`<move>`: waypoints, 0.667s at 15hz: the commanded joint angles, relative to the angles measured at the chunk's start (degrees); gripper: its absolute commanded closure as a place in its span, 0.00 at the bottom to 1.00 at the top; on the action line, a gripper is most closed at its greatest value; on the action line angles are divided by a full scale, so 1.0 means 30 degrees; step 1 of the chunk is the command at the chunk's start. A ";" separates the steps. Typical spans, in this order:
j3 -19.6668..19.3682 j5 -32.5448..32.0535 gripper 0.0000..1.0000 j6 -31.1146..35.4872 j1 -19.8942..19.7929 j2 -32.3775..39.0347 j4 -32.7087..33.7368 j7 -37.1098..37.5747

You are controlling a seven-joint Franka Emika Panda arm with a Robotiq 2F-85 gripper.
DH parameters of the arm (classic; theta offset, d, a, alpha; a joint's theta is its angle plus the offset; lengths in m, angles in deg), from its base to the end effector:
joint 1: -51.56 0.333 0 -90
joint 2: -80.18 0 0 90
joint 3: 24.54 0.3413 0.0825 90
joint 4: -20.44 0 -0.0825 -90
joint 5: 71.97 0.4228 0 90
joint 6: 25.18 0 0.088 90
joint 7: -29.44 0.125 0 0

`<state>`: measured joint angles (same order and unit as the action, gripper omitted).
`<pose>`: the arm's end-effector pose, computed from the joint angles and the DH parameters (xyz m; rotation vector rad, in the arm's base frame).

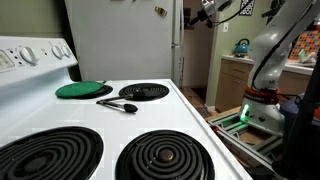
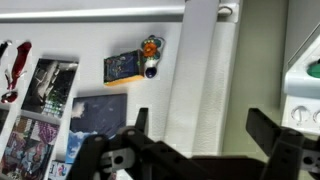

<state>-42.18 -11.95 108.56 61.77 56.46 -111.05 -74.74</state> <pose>0.5054 -0.0556 0.5610 -2.1459 -1.2782 -1.4215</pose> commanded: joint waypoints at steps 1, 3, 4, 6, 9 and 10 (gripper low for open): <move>0.0903 0.1457 0.10 -0.0407 -0.1277 0.1228 0.0711 -0.1367; 0.1321 0.1838 0.30 -0.0361 -0.1745 0.1650 0.0923 -0.1422; 0.1533 0.1990 0.38 -0.0258 -0.1964 0.1800 0.0979 -0.1428; 0.1840 0.2293 0.55 -0.0334 -0.2295 0.2080 0.1156 -0.1471; 0.2299 0.2407 0.76 -0.0509 -0.2682 0.2269 0.1185 -0.1419; 0.2437 0.2388 0.84 -0.0519 -0.2781 0.2263 0.1159 -0.1379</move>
<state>-36.36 -6.28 107.60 55.82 61.82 -108.50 -77.26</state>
